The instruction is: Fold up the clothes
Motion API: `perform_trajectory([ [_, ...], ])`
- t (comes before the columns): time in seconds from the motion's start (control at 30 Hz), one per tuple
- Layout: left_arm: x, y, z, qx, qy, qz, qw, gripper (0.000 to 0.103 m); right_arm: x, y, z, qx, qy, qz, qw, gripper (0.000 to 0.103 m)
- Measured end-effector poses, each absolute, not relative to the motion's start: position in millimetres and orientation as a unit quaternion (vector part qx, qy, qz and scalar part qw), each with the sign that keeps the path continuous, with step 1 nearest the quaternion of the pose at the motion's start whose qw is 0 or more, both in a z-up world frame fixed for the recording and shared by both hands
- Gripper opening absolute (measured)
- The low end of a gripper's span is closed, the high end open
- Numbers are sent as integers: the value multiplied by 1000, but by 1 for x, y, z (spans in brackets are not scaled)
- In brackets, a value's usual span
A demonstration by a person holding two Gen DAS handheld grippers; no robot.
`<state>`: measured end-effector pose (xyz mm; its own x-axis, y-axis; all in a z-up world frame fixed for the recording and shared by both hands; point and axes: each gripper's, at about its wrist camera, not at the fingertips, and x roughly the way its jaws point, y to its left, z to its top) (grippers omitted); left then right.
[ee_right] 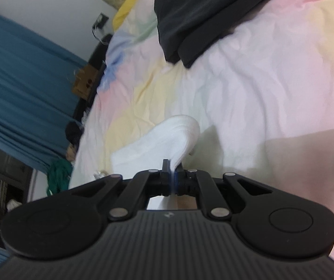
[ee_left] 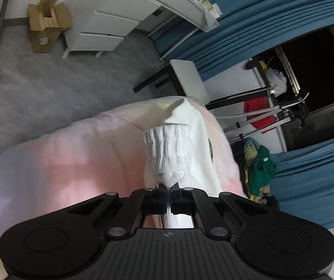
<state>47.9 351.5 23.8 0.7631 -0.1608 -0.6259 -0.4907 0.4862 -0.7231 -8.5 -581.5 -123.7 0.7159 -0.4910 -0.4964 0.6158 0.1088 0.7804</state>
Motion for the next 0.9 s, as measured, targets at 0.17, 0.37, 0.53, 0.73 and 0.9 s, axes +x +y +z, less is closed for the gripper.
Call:
perform_trajectory([
  [0.17, 14, 374, 0, -502, 361, 120, 777, 2, -32, -576, -112, 537, 16, -416, 734, 6],
  [0.37, -3, 383, -53, -473, 406, 148, 768, 3, -32, -592, -153, 592, 137, -474, 638, 6],
  [0.53, -4, 377, -56, -418, 421, 150, 791, 19, -27, -595, -146, 577, 147, -479, 645, 9],
  [0.73, -13, 351, -32, -310, 430, 129, 838, 64, -21, -588, -120, 516, 128, -497, 686, 78],
  [0.9, -27, 319, -7, -208, 406, 132, 880, 81, -19, -568, -80, 416, 57, -518, 745, 78],
])
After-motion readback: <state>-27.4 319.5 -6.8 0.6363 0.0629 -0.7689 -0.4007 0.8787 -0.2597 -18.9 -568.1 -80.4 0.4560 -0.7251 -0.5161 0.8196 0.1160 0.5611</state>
